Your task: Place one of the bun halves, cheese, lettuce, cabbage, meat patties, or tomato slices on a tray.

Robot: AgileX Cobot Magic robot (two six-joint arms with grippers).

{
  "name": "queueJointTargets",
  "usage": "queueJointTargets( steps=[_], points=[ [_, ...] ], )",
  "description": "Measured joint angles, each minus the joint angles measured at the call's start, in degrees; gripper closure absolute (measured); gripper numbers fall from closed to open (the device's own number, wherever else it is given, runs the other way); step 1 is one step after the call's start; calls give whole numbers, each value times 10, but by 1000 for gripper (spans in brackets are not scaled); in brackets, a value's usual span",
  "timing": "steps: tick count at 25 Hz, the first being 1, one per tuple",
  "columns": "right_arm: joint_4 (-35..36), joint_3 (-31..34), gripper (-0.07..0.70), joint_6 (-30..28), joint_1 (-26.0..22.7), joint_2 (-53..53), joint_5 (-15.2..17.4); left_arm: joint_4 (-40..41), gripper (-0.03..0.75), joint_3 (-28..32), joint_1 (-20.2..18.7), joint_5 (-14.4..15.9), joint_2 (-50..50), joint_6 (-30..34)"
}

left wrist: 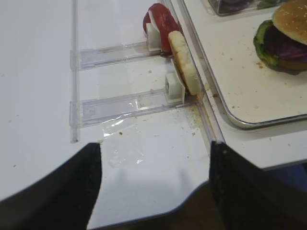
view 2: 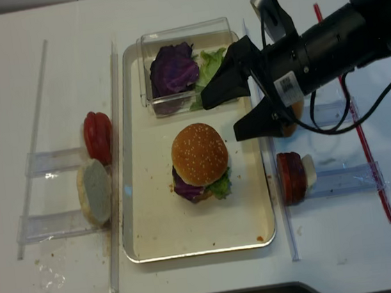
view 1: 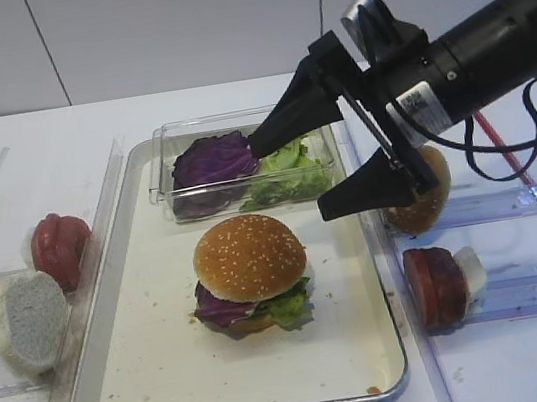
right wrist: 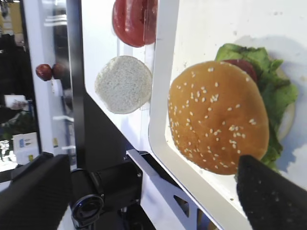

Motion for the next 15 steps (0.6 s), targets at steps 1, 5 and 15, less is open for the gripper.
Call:
queueJointTargets(
  steps=[1, 5, 15],
  points=[
    [-11, -11, -60, 13, 0, -1, 0, 0, 276, 0, 0, 0, 0, 0],
    [-55, -49, -60, 58, 0, -2, 5, 0, 276, 0, 0, 0, 0, 0],
    [-206, -139, -60, 191, 0, -2, 16, 0, 276, 0, 0, 0, 0, 0]
  ],
)
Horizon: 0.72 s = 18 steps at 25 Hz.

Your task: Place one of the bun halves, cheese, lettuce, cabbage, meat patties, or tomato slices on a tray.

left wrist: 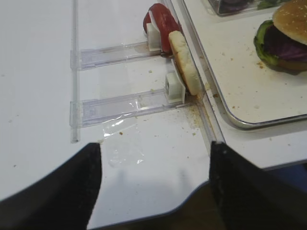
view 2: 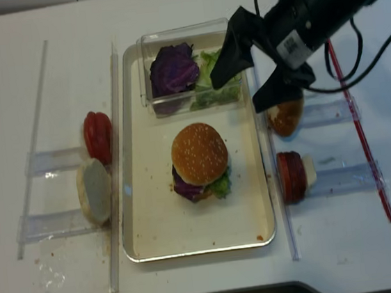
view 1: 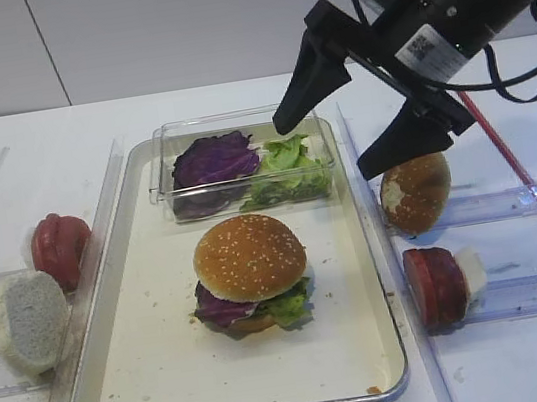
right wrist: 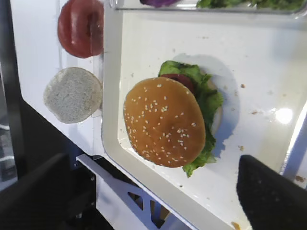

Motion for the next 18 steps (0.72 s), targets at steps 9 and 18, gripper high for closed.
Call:
queueJointTargets(
  steps=[9, 18],
  points=[
    [-92, -70, -60, 79, 0, 0, 9, 0, 276, 0, 0, 0, 0, 0],
    [-207, -101, -61, 129, 0, 0, 12, 0, 276, 0, 0, 0, 0, 0]
  ],
)
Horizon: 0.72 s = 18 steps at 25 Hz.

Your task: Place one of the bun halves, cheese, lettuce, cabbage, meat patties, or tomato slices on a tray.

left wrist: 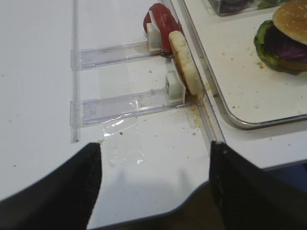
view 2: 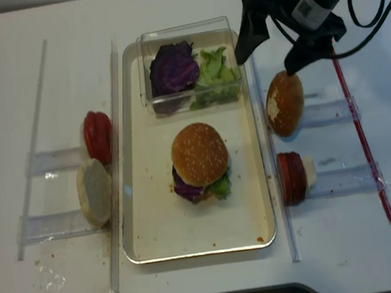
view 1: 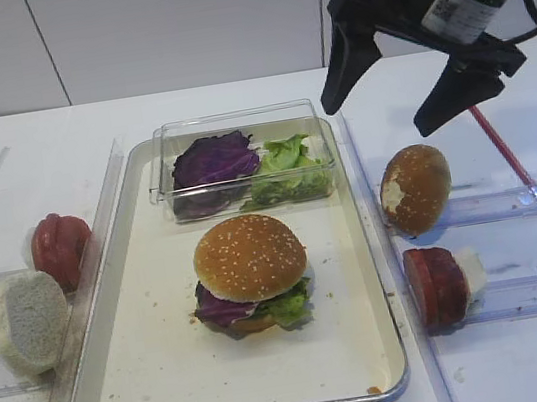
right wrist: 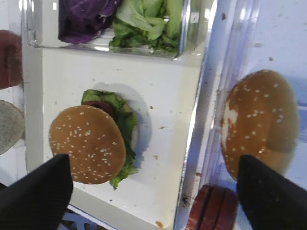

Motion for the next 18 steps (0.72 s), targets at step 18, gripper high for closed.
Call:
queueJointTargets(
  steps=[18],
  points=[
    [-185, -6, -61, 44, 0, 0, 2, 0, 276, 0, 0, 0, 0, 0]
  ],
)
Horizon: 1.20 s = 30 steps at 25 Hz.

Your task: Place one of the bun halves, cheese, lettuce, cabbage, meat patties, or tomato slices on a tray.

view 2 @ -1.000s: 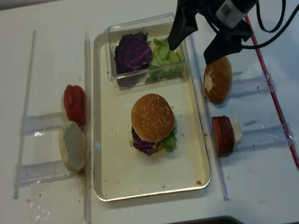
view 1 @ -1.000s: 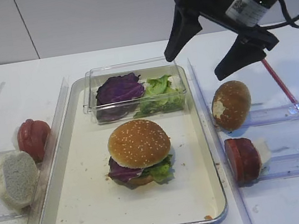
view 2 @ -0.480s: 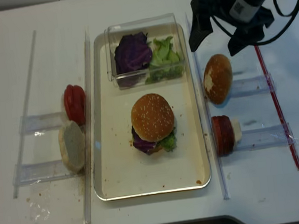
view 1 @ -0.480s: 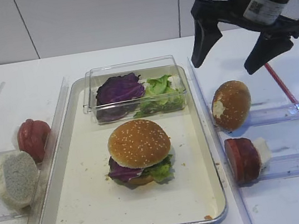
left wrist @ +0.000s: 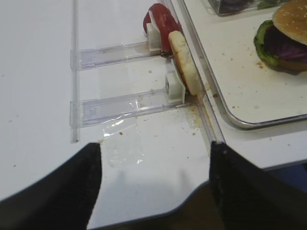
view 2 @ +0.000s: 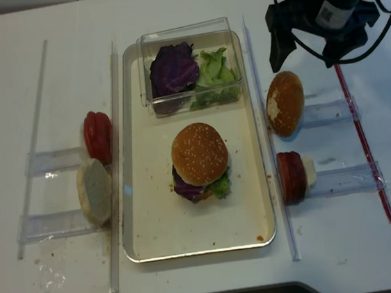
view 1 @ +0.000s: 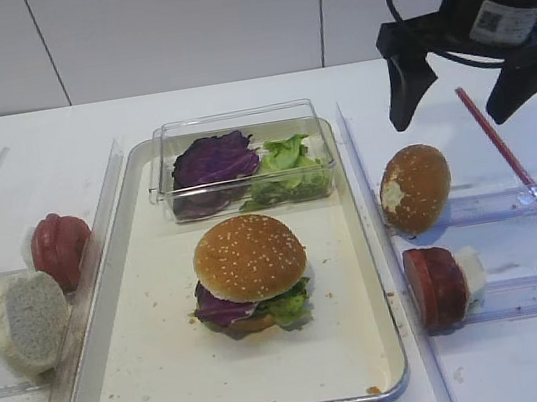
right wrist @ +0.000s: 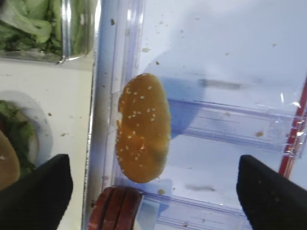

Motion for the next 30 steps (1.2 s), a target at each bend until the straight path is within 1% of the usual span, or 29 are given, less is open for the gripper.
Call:
queueJointTargets(
  steps=[3, 6, 12, 14, 20, 30],
  points=[
    [-27, 0, -61, -1, 0, 0, 0, 0, 276, 0, 0, 0, 0, 0],
    [-54, 0, -61, -17, 0, -11, 0, 0, 276, 0, 0, 0, 0, 0],
    [-115, 2, -61, -29, 0, -77, 6, 0, 276, 0, 0, 0, 0, 0],
    [-124, 10, -61, -30, 0, -104, 6, 0, 276, 0, 0, 0, 0, 0],
    [-126, 48, -61, -30, 0, -177, 10, 0, 276, 0, 0, 0, 0, 0],
    [-129, 154, -61, -30, 0, -311, 13, 0, 276, 0, 0, 0, 0, 0]
  ],
)
